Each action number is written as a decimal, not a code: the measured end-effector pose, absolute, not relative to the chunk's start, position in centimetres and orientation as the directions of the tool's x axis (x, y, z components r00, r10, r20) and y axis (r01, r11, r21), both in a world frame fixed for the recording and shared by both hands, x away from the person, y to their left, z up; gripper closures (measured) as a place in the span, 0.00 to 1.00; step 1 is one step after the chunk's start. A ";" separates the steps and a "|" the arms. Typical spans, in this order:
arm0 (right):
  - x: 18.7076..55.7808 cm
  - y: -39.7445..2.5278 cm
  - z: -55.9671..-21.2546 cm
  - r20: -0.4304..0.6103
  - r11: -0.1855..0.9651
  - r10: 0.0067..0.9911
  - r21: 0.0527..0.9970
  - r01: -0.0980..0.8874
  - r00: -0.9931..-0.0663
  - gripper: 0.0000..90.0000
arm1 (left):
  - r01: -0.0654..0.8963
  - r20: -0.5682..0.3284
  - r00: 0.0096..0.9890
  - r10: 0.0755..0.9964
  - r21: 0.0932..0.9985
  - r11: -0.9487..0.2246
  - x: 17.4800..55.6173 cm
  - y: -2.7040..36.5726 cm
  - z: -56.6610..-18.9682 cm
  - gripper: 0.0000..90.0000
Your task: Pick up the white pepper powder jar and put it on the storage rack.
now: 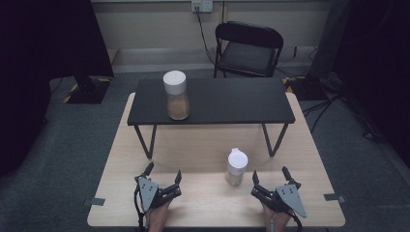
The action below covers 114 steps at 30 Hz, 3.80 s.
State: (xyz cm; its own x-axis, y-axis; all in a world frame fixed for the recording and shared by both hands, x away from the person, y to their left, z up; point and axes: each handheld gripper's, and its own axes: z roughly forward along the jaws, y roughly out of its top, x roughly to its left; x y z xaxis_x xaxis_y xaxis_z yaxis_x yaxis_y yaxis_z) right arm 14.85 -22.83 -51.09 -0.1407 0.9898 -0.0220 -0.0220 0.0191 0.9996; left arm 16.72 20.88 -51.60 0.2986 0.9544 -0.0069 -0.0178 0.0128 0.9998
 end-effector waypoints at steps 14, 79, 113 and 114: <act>14.4 -22.2 -49.3 -0.041 0.023 0.967 0.997 -0.075 -0.250 0.01 | -0.018 -0.007 0.299 0.954 1.000 0.012 16.7 20.9 -51.6 0.02; 18.4 -18.2 -46.9 -0.009 0.048 0.944 0.993 0.109 -0.331 0.26 | -0.018 -0.006 0.299 0.954 1.000 0.012 16.7 20.9 -51.6 0.02; 18.2 -18.0 -45.8 -0.014 0.061 0.939 0.990 0.127 -0.343 0.33 | -0.018 -0.006 0.299 0.954 1.000 0.012 16.7 20.9 -51.6 0.02; 18.1 -17.9 -45.7 -0.019 0.066 0.939 0.990 0.125 -0.344 0.33 | -0.018 -0.006 0.299 0.954 1.000 0.012 16.7 20.9 -51.6 0.02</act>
State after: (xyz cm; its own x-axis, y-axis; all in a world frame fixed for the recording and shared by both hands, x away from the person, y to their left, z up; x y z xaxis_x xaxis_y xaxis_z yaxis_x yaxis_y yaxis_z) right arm 18.14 -17.89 -45.66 -0.3435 0.9389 -0.0194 0.1250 0.0662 0.9899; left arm 16.74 20.91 -51.60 0.2989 0.9543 -0.0063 -0.0182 0.0123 0.9998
